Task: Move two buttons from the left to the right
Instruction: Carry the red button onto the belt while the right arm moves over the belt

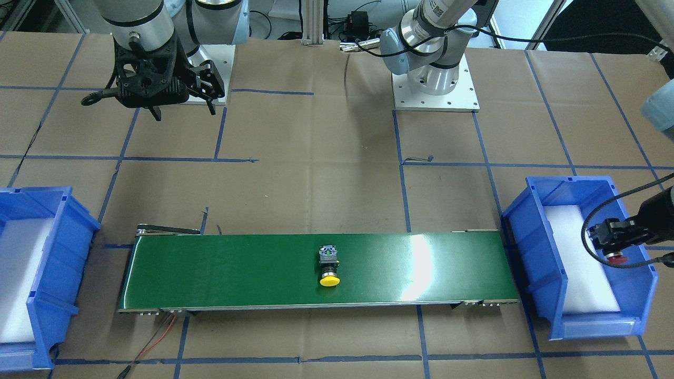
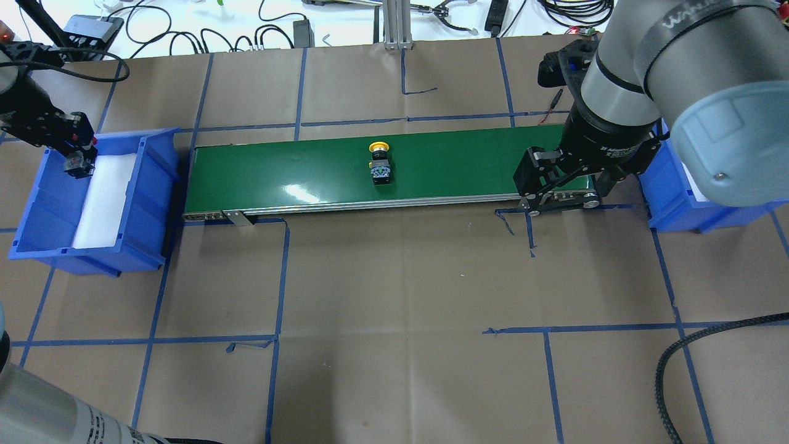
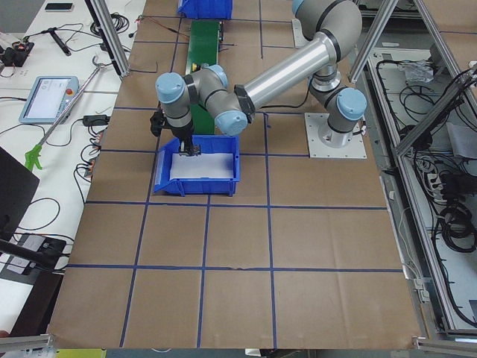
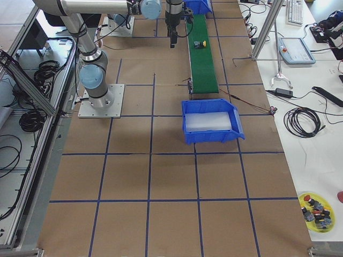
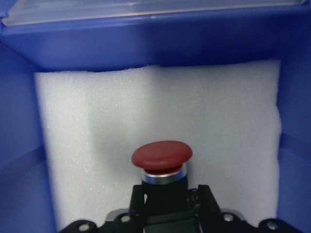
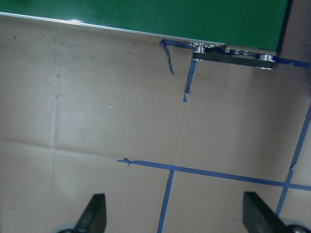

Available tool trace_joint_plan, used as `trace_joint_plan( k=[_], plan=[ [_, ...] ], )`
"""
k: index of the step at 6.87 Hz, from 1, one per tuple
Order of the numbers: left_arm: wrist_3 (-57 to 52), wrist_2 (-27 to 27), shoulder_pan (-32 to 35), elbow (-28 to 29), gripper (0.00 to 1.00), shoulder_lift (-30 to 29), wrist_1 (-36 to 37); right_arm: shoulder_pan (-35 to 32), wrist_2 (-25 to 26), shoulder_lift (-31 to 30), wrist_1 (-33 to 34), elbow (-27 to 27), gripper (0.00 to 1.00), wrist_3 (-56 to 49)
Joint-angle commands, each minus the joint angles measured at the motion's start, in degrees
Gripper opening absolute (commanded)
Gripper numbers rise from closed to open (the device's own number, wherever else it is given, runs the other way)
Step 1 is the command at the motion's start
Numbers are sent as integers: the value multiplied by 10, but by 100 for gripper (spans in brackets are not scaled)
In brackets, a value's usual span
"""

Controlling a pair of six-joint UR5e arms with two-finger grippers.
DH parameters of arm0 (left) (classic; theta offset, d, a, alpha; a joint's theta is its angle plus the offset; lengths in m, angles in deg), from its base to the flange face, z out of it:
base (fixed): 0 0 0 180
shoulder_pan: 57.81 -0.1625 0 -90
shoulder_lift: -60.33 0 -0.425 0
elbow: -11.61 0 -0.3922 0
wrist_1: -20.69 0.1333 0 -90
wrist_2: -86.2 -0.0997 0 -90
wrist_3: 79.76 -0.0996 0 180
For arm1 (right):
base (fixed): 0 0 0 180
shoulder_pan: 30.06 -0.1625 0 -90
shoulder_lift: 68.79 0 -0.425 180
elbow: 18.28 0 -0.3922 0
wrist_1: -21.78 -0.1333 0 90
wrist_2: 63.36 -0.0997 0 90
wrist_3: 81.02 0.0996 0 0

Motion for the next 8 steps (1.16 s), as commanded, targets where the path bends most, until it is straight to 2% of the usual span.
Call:
trace_joint_plan(
  k=[1,6,8],
  plan=[
    [9,-1,11,43,0,10,-57,0,-1,0,0,0,100,-1],
    [141,-2,162,33,0,13,-57,0,-1,0,1,0,100,0],
    [154,-1,197,12,0,8,-50,1,-1,-1,-4,-3,100,0]
  ],
)
